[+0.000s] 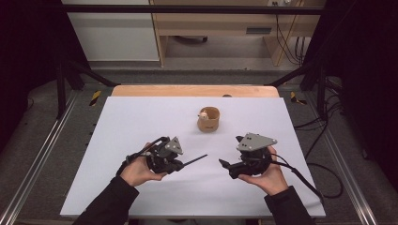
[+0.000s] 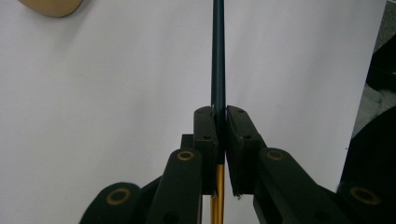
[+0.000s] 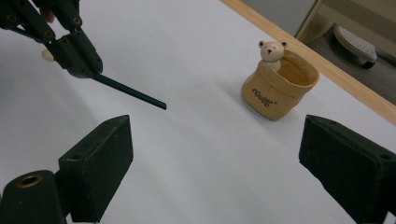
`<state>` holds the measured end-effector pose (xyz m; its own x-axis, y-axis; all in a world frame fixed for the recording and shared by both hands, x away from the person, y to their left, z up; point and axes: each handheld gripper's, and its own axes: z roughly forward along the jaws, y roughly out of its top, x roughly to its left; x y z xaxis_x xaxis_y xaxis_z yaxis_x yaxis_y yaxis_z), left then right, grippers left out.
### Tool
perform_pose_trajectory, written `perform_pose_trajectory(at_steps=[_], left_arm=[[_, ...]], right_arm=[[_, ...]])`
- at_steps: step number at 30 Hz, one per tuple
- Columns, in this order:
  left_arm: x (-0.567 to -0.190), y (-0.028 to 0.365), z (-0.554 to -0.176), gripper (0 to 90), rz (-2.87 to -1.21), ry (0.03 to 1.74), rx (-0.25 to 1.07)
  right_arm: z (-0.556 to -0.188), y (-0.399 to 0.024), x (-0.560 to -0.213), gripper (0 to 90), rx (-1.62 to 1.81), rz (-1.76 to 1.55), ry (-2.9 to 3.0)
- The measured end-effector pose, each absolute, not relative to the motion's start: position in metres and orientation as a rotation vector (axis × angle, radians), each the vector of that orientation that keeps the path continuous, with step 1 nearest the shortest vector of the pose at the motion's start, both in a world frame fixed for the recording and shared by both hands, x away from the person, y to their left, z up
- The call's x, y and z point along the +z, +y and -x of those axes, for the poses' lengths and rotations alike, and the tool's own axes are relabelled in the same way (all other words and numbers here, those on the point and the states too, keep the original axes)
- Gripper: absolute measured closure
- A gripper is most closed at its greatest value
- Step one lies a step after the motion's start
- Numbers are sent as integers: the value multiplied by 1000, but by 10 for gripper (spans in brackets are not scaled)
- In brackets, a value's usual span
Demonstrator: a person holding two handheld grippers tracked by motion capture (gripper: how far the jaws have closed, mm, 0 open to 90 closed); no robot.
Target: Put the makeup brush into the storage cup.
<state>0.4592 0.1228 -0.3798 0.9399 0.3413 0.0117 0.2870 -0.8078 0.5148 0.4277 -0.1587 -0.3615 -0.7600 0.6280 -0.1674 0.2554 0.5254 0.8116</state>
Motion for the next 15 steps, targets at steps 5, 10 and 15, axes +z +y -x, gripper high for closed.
perform_pose_trajectory(at_steps=[5,10,15], left_arm=[[-378,121,-459,832,-2588,425,143],[-378,120,-459,833,-2590,414,130],[-378,118,-459,832,-2602,399,124]], right_arm=[[-426,-151,-359,109,1102,-681,2355],[-425,-143,-360,112,1072,-643,2387],[-424,-138,-363,123,1023,-606,2419]])
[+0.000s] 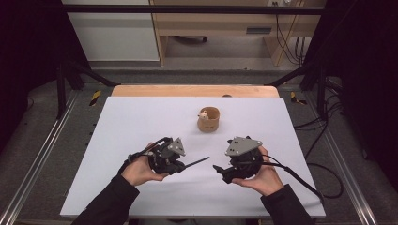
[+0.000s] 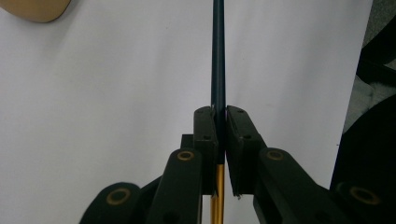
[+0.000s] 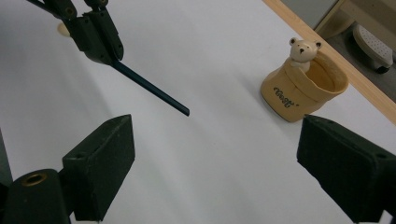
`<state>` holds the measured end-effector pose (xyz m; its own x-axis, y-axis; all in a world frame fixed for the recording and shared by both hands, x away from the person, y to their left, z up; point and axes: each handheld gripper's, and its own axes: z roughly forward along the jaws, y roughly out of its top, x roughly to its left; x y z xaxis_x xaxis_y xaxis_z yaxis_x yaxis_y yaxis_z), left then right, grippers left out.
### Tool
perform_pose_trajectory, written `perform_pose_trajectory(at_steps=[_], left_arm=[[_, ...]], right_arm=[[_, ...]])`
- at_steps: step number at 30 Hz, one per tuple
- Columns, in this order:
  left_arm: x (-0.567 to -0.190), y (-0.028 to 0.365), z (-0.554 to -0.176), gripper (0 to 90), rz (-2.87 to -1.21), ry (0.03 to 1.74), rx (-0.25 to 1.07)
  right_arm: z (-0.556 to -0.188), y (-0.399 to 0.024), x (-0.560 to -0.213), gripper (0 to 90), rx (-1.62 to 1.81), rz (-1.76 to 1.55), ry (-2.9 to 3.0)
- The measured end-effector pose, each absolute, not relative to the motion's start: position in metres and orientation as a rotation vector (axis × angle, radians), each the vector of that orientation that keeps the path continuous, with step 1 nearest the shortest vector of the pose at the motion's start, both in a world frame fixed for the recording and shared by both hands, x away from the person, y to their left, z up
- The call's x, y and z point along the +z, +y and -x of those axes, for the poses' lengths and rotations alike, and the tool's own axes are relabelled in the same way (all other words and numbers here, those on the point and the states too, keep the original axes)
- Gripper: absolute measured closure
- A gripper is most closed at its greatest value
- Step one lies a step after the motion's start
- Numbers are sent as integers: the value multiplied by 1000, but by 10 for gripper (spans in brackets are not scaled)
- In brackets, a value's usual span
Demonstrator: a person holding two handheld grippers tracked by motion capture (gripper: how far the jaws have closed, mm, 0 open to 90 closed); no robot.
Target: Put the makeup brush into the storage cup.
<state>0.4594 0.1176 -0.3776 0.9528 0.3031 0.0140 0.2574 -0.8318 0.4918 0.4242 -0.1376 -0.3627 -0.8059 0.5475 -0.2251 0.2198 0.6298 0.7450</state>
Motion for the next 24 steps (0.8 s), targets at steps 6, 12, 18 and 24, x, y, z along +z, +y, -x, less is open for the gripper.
perform_pose_trajectory(at_steps=[6,12,18,24], left_arm=[[-377,114,-459,832,-2613,383,119],[-377,110,-459,833,-2612,365,103],[-376,107,-458,832,-2605,353,86],[-375,104,-457,832,-2601,351,59]], right_arm=[[-423,-132,-362,139,986,-560,2442],[-420,-125,-363,170,934,-504,2491],[-419,-120,-367,206,885,-444,2526],[-417,-114,-368,248,853,-382,2541]])
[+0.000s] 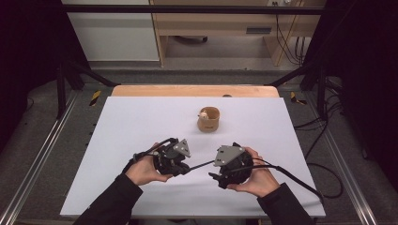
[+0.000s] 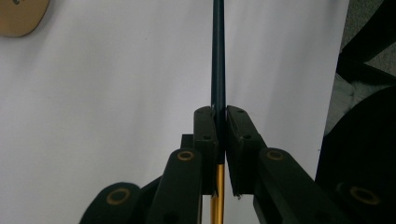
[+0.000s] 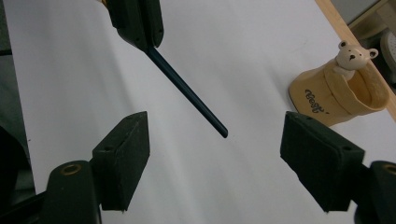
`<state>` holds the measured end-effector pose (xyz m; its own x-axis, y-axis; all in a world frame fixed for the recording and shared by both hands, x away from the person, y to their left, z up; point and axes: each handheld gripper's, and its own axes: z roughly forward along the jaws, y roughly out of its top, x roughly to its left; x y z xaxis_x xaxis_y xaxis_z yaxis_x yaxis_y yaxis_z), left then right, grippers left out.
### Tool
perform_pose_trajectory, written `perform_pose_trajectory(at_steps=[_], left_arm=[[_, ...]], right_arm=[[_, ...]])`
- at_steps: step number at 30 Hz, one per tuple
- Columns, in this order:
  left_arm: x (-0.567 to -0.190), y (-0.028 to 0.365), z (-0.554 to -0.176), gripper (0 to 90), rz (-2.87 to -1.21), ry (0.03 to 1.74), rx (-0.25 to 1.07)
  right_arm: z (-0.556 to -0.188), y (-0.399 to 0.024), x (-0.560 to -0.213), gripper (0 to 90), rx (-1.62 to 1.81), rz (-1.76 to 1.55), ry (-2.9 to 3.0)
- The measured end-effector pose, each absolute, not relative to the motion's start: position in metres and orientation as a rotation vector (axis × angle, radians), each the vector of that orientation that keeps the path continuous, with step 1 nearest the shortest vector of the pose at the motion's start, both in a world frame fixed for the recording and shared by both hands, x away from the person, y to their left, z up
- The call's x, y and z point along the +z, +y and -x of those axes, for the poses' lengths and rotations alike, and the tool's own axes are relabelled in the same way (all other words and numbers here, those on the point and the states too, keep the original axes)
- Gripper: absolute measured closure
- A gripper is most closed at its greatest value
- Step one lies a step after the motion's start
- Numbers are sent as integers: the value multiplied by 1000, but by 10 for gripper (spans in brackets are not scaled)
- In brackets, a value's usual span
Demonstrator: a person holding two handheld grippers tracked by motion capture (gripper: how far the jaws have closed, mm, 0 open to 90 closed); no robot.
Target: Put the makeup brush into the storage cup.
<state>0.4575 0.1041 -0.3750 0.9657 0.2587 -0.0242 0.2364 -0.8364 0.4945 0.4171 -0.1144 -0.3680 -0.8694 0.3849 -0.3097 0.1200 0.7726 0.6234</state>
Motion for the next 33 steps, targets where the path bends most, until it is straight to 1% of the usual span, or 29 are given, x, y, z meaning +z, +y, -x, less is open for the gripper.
perform_pose_trajectory(at_steps=[9,21,33], left_arm=[[-374,100,-457,833,-2599,351,30],[-373,90,-455,832,-2615,353,1],[-373,84,-452,832,-2619,335,-24]], right_arm=[[-416,-108,-372,295,805,-303,2566],[-415,-102,-379,423,757,-199,2583],[-414,-94,-386,510,712,-113,2613]])
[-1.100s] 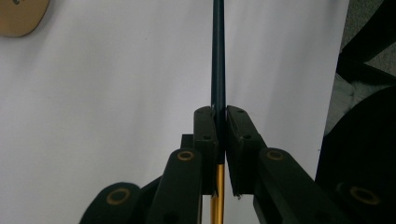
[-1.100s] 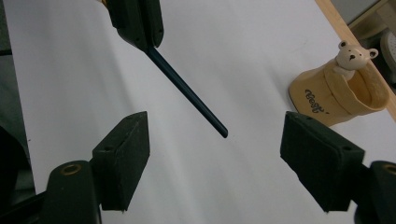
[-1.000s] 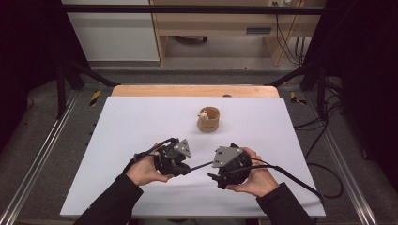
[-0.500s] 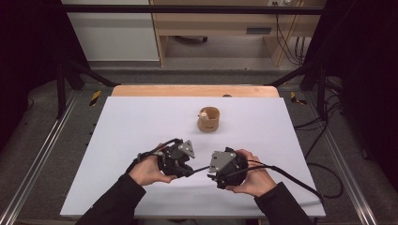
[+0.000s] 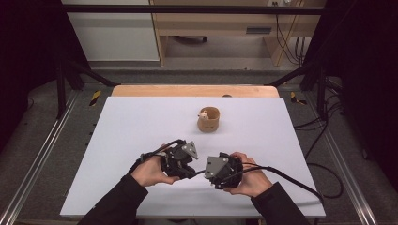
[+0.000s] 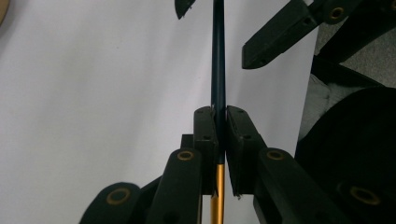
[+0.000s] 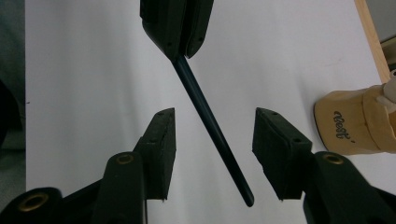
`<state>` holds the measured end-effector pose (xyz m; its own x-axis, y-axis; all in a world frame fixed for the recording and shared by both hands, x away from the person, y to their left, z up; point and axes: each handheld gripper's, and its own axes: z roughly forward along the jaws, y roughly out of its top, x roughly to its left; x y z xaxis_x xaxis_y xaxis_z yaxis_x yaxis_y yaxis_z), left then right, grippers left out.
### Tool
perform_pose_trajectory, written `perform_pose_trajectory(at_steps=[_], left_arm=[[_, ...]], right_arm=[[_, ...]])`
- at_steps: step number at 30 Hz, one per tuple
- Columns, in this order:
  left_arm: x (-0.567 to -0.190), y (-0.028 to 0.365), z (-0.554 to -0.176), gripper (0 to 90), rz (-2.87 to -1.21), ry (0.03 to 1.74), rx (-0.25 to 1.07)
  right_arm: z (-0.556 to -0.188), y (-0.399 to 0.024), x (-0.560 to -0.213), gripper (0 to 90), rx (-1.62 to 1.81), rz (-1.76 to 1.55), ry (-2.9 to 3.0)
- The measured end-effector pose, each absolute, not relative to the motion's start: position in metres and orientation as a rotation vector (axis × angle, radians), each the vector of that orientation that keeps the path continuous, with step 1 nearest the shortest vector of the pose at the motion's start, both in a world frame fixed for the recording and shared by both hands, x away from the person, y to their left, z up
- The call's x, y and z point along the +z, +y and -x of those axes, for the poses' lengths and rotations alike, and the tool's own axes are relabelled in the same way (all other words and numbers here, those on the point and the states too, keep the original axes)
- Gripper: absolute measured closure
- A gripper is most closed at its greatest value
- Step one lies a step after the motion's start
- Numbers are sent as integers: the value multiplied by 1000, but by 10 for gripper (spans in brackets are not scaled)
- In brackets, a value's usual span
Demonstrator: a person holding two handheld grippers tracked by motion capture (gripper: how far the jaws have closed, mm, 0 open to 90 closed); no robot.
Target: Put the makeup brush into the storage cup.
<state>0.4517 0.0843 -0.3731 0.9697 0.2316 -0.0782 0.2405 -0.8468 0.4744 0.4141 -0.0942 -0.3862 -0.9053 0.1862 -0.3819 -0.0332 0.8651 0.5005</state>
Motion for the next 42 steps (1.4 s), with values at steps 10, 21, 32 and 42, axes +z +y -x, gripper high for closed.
perform_pose_trajectory(at_steps=[10,21,32,42], left_arm=[[-374,79,-447,832,-2598,356,-55],[-372,78,-446,832,-2613,325,-59],[-372,78,-446,832,-2613,316,-60],[-372,80,-448,809,-2611,312,-23]], right_arm=[[-413,-92,-388,631,684,-41,2610],[-412,-88,-391,721,667,25,2632],[-412,-87,-396,783,652,82,2643],[-412,-87,-398,825,651,71,2660]])
